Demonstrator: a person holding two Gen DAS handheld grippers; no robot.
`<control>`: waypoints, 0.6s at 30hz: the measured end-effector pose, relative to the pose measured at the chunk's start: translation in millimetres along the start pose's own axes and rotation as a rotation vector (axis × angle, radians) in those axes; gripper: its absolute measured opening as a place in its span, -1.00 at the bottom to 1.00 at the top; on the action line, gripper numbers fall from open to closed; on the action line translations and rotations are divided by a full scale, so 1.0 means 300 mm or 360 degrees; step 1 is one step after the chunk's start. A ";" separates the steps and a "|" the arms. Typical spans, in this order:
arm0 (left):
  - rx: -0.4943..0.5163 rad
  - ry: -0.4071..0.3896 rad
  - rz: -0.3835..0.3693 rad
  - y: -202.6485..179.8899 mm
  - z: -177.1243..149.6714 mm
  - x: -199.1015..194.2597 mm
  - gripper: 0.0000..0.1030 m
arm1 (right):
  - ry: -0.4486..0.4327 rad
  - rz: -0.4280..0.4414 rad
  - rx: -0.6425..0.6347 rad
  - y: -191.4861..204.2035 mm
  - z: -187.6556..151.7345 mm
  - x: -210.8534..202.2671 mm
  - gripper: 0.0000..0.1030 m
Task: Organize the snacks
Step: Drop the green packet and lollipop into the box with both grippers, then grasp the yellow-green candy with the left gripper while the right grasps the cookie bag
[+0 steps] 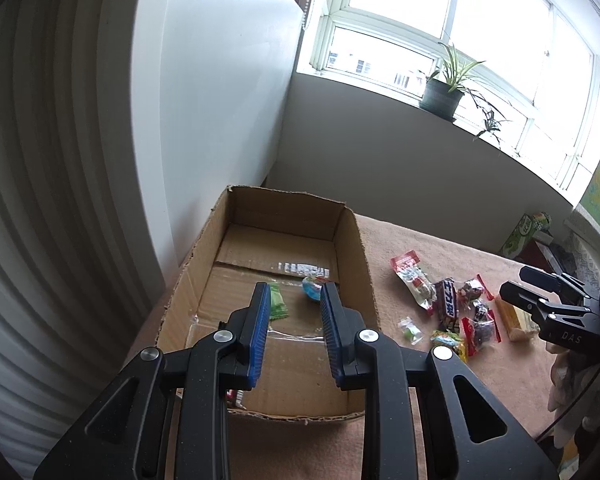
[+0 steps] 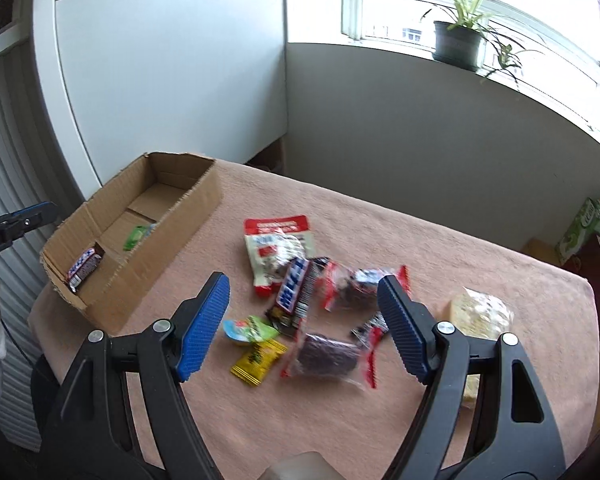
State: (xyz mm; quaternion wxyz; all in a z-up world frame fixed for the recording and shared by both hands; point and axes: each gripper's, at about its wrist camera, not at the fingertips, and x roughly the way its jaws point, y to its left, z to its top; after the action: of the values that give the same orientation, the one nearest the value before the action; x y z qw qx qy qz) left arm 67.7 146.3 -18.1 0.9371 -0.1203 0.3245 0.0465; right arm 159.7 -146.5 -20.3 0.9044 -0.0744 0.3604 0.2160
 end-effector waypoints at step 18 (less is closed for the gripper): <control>0.0180 0.0268 -0.0348 -0.368 -0.171 0.132 -0.53 | 0.0144 0.0100 0.0297 -0.158 -0.194 0.043 0.40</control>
State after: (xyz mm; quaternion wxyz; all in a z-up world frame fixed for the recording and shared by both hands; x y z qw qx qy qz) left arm 86.3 26.9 -60.2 0.9112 -0.1054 0.3891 -0.0844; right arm 153.0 -201.6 -72.4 0.8829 0.0120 0.4216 0.2063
